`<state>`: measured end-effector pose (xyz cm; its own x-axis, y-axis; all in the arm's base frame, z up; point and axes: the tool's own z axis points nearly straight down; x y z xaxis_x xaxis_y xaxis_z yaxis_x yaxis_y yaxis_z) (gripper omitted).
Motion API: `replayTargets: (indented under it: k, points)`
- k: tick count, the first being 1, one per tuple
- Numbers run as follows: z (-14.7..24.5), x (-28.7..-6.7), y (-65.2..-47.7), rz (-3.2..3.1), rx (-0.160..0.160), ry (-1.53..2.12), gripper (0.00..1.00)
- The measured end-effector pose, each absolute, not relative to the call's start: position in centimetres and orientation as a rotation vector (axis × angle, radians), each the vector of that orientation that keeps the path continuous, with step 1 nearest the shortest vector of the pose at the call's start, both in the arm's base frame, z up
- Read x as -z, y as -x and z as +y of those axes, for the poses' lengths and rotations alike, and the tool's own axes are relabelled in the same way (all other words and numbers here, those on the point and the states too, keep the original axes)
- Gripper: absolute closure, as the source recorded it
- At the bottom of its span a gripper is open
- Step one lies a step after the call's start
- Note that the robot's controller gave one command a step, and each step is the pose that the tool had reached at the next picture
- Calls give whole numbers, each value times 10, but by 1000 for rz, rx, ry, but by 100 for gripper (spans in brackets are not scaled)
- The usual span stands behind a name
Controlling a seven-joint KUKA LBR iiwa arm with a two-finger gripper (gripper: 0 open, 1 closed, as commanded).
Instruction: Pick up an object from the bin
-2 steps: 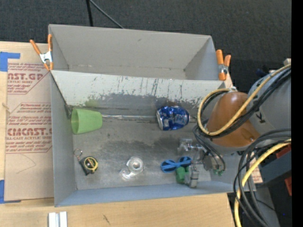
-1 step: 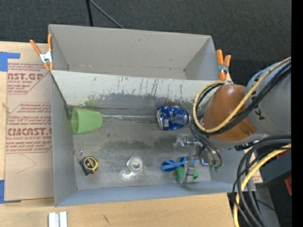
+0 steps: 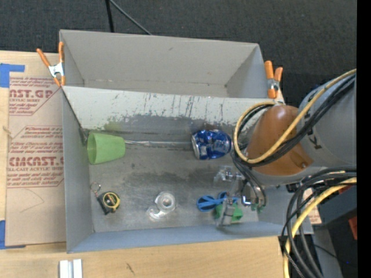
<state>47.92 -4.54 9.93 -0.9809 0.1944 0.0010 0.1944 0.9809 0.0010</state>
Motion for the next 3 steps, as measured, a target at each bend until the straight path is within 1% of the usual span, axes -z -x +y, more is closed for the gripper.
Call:
replayTargets:
  k: [1, 2, 3]
  points:
    - [-52, -69, -483, -3109, 2, 459, 0]
    - [-51, -69, -483, -3110, 2, 459, 0]
    - [-52, -69, -483, -3110, 0, 458, 100]
